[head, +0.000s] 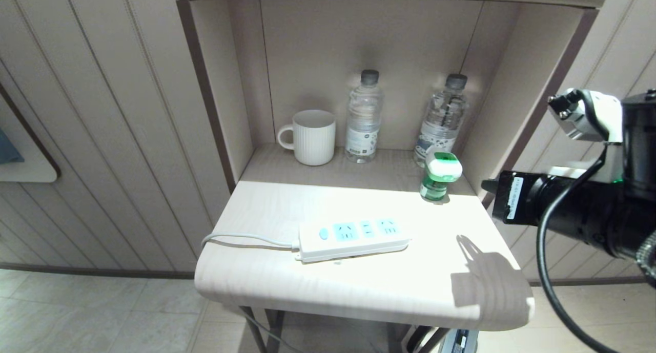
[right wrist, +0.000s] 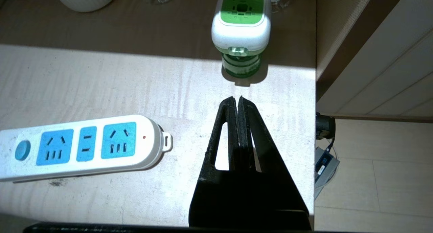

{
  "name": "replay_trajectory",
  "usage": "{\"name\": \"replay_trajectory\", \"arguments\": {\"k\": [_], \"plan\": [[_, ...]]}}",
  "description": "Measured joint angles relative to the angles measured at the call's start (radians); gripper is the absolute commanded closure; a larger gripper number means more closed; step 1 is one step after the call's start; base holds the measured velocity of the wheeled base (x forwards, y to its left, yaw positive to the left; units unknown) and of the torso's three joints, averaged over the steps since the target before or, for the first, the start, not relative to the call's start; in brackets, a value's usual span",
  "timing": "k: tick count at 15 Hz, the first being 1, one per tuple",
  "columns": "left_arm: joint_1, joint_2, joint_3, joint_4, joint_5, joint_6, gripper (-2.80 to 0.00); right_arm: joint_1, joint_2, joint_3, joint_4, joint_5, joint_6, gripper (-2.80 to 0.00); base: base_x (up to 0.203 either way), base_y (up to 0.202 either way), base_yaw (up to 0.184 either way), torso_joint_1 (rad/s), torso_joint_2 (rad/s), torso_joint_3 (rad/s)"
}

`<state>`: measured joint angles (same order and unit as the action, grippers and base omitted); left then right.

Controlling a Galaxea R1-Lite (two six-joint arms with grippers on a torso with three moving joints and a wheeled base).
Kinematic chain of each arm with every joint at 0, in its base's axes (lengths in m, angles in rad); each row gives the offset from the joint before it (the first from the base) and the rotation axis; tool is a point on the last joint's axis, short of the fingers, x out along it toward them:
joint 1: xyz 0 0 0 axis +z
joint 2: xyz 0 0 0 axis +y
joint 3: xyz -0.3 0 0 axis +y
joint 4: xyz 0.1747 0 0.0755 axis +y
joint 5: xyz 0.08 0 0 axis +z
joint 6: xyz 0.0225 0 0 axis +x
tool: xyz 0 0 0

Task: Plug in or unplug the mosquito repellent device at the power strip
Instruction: Pick up the mosquito repellent liquid

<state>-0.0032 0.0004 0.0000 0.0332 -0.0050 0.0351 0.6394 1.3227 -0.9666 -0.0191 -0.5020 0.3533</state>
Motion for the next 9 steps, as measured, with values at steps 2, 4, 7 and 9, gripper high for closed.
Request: {"name": "replay_trajectory", "arguments": {"k": [2,4,7,9], "plan": [[0.0,0.0,0.0,0.001,0.0,0.0,0.0,0.049,0.009,0.055,-0.124,-0.09,0.0,-2.8,0.0,0.0,0.0,0.0,0.0,0.0],[0.0,0.0,0.0,0.0,0.001,0.0,0.0,0.081,0.021,0.128,-0.305,-0.2,-0.033,-2.8,0.0,0.0,0.0,0.0,0.0,0.0],[0.0,0.0,0.0,0.001,0.001,0.0,0.0,0.099,0.037,0.242,-0.598,-0.261,-0.185,-2.8,0.0,0.0,0.0,0.0,0.0,0.0],[0.0,0.0,0.0,0.0,0.0,0.0,0.0,0.095,0.074,0.293,-0.763,-0.263,-0.271,-2.8,0.0,0.0,0.0,0.0,0.0,0.0]]}}
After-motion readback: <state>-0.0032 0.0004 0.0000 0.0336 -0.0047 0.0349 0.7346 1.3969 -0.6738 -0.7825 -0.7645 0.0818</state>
